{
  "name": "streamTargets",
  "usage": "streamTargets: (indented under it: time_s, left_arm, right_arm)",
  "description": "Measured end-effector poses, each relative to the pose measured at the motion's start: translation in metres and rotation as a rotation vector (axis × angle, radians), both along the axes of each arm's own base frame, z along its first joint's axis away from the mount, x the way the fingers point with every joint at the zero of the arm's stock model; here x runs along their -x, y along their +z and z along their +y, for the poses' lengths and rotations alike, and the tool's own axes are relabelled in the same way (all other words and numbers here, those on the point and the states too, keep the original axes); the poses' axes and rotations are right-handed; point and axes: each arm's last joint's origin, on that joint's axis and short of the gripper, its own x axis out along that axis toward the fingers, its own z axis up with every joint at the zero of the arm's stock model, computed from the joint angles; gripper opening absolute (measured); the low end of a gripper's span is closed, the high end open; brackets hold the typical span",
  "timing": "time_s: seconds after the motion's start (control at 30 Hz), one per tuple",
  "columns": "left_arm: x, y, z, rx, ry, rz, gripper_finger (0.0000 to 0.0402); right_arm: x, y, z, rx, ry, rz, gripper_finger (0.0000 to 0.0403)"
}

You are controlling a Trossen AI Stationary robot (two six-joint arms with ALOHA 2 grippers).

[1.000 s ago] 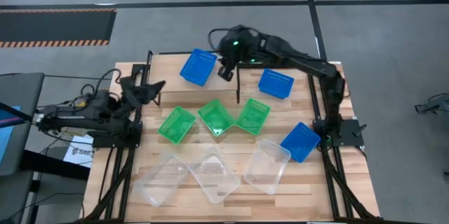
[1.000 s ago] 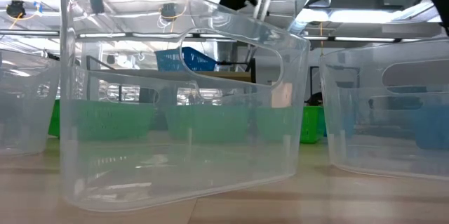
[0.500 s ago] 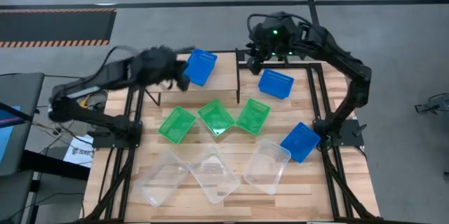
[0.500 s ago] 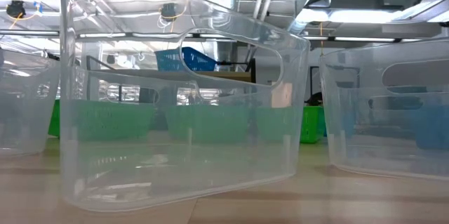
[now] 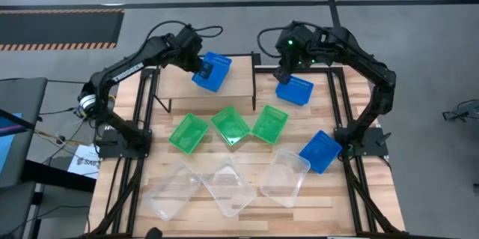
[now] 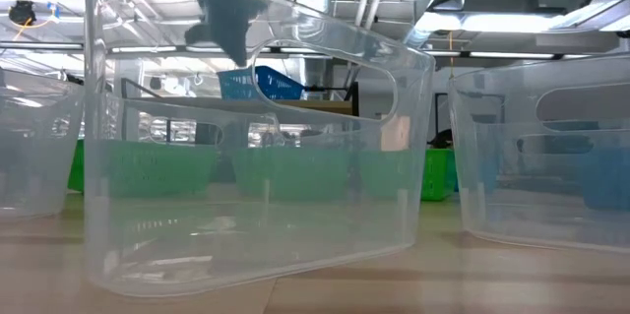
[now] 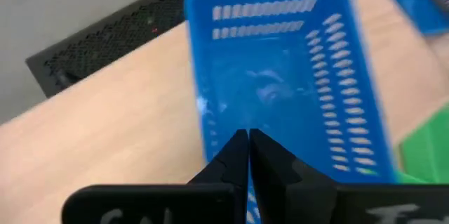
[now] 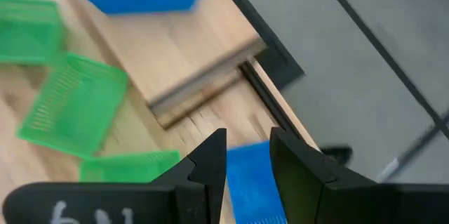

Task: Stack baskets on shelf by color
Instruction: Put the middle blue bin on the shelf

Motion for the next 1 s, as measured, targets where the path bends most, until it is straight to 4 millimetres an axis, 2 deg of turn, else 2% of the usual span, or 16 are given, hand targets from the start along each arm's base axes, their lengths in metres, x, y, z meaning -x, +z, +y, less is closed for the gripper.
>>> streamTargets:
  time_s: [0.13,0.33,0.43,0.67,0.77,0.9,1.0]
  left_arm:
    - [0.005,-0.005,0.014,0.010,-0.005,-0.014,0.0001]
    - [0.005,-0.004,0.015,-0.019,-0.043,-0.005,0.0008]
    - [-0.001,-0.012,0.018,-0.006,-0.064,0.026,0.0035]
    - [-0.010,-0.030,0.026,0.023,-0.065,0.094,0.0127]
    - [-0.008,-0.030,0.024,0.040,-0.052,0.091,0.0145]
    - [-0.006,-0.028,0.022,0.043,-0.043,0.097,0.0130]
    - [-0.003,-0.029,0.022,0.060,-0.045,0.122,0.0079]
  right_arm:
    - [0.006,-0.003,-0.005,-0.025,-0.038,0.038,0.0134]
    - [0.006,-0.002,-0.006,-0.018,-0.038,0.024,0.0134]
    - [0.005,-0.002,-0.006,-0.014,-0.033,0.024,0.0134]
    - [0.005,-0.002,-0.006,-0.012,-0.026,0.027,0.0134]
    - [0.005,-0.002,-0.006,-0.010,-0.019,0.031,0.0134]
    - [0.005,-0.002,-0.006,-0.006,-0.008,0.035,0.0134]
    - [0.004,-0.001,-0.006,-0.002,-0.006,0.028,0.0134]
